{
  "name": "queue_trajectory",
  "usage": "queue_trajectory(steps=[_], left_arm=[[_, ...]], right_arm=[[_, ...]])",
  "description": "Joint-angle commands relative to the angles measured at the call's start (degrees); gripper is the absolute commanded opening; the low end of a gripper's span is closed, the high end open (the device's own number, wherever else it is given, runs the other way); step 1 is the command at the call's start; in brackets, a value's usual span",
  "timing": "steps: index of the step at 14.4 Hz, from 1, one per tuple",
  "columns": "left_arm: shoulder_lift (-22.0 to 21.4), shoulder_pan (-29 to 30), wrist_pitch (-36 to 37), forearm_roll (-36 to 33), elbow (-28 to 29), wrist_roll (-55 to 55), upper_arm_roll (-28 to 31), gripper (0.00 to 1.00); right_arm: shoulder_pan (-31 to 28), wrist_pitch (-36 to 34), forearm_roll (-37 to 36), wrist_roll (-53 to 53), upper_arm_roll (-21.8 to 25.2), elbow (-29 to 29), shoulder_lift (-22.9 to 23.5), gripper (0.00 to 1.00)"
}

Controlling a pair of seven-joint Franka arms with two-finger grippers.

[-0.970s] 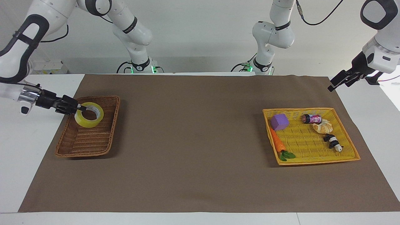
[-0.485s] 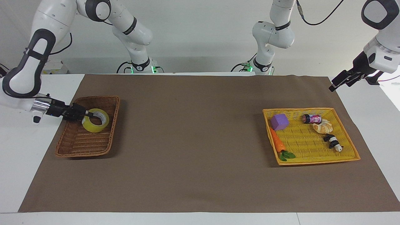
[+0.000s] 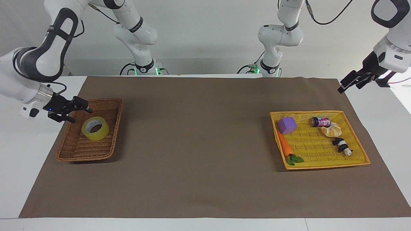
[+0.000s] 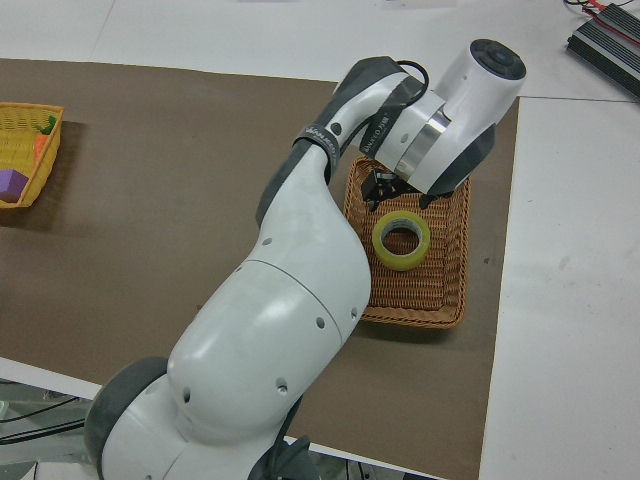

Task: Move tape to another basket

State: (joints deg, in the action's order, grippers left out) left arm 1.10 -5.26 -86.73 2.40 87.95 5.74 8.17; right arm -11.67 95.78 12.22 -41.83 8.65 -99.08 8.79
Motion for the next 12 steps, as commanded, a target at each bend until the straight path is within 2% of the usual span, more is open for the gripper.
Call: queue_trajectory(steps=[1, 3, 5, 9, 12], left_arm=[[-0.8, 9.2, -0.4, -3.4, 0.0, -0.6, -11.6, 1.0], [-0.8, 11.6, 0.0, -3.3, 0.0, -0.6, -13.4, 1.0], [-0.8, 14.3, 0.2, -3.5, 0.0, -0.6, -15.4, 1.0], [-2.0, 14.9, 1.0, -4.0, 0.0, -3.2, -15.4, 1.0], [-2.2, 14.8, 2.1, -3.8, -0.1, -4.3, -15.2, 1.0]], right_arm=[[3.2, -1.8, -7.7, 9.5, -0.5, 1.6, -4.6, 1.0], [6.7, -6.0, -11.4, 22.1, -0.5, 3.2, -7.1, 1.0], [9.3, -11.9, -13.3, 29.8, -0.5, 4.9, -9.8, 1.0], [9.4, -16.2, -13.7, 30.6, -0.6, 10.7, -9.1, 1.0], [9.7, -16.8, -13.9, 32.8, -0.7, 11.8, -8.4, 1.0]])
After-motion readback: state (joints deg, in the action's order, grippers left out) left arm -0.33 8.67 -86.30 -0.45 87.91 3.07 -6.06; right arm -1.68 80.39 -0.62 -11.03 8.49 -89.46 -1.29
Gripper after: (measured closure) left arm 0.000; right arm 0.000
